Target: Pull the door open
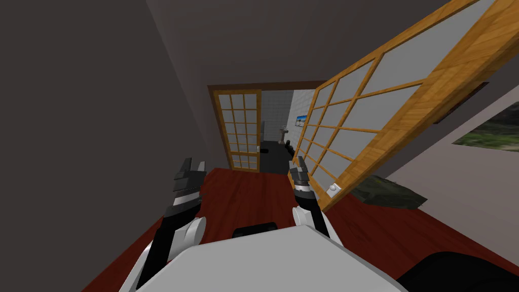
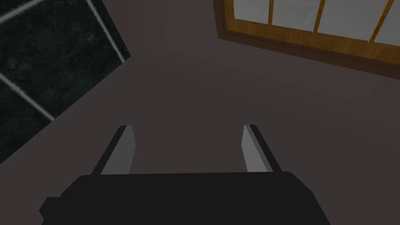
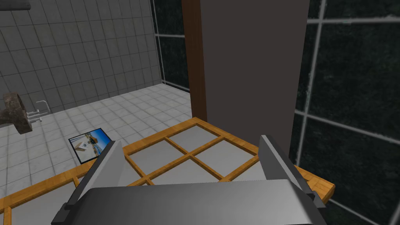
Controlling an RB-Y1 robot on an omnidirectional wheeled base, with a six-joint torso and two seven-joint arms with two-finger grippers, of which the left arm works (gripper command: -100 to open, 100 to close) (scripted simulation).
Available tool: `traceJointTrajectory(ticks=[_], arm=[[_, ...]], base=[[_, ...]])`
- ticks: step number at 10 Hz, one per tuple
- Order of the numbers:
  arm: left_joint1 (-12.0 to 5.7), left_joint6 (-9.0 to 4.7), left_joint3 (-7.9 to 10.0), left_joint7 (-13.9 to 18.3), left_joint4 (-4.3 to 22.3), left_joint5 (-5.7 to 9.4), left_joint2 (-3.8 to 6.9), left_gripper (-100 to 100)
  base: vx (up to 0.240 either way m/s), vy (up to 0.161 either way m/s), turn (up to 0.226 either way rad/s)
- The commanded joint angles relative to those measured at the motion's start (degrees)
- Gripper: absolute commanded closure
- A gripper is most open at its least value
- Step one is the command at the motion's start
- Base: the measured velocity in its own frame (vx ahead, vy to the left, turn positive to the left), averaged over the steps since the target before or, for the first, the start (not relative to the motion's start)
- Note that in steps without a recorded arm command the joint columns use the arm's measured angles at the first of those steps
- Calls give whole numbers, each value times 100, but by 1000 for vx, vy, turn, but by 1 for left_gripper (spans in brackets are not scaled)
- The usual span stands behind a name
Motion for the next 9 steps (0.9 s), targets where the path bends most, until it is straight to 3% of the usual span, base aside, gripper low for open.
traceJointTrajectory(ticks=[1,9], arm=[[-45,-60,45,-188,194,-44,85,-100],[-262,-347,259,-1085,1122,-252,376,-100]], base=[[111,-36,-51],[141,-40,-57]])
